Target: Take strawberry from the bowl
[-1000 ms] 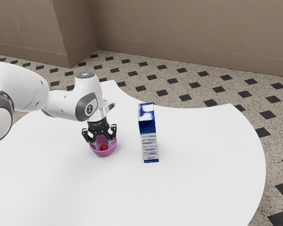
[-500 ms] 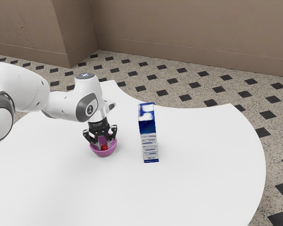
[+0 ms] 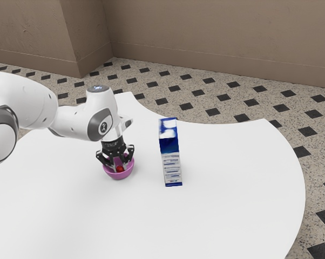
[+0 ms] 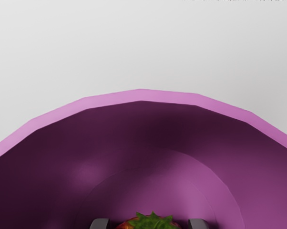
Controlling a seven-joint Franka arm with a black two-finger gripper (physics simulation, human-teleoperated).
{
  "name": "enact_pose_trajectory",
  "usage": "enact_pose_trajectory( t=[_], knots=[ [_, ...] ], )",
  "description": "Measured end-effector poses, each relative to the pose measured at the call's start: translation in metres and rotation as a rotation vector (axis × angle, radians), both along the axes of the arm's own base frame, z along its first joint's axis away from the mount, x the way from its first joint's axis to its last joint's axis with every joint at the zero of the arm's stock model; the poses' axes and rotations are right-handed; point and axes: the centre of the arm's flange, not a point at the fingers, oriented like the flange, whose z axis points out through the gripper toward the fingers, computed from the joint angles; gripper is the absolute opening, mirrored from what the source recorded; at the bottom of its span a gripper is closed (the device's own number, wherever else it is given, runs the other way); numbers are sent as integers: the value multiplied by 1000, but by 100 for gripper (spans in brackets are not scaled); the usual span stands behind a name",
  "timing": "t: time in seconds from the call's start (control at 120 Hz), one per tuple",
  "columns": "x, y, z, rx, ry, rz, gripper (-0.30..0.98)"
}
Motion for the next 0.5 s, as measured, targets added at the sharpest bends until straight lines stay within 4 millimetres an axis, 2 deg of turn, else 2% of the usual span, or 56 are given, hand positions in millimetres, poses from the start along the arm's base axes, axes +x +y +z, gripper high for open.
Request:
enact_pose_trajectory(
  t=[0.333,0.4,0.5],
  knots=[
    [0,0,4,6,-6,18,0],
    [-1,-1,15,5,-19,21,-2],
    [0,-7,43,5,-59,16,-3]
  ],
)
